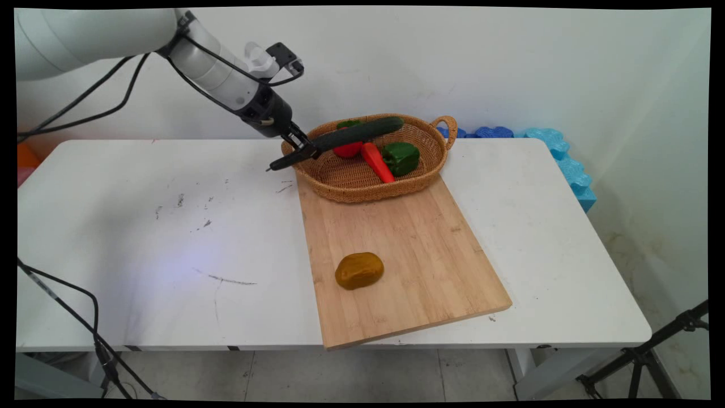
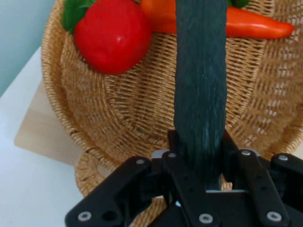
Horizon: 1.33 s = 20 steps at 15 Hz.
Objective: Place the picked object in the vegetable basket
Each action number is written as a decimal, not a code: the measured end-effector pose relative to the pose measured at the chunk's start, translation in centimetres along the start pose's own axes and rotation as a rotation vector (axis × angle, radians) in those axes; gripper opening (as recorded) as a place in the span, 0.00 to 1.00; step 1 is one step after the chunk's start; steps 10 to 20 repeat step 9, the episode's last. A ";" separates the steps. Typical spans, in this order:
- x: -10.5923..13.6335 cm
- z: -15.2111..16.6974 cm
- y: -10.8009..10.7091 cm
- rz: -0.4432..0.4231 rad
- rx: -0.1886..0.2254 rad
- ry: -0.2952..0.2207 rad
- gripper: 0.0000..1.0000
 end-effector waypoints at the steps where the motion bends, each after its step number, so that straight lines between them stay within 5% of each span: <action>1: 0.2 0.3 0.0 -0.010 0.008 -0.002 0.00; 3: 0.5 0.7 0.0 -0.027 0.019 -0.005 0.00; 4: 0.7 0.8 0.0 -0.035 0.023 -0.006 1.00; 20: 1.5 1.2 0.4 -0.060 0.018 0.008 1.00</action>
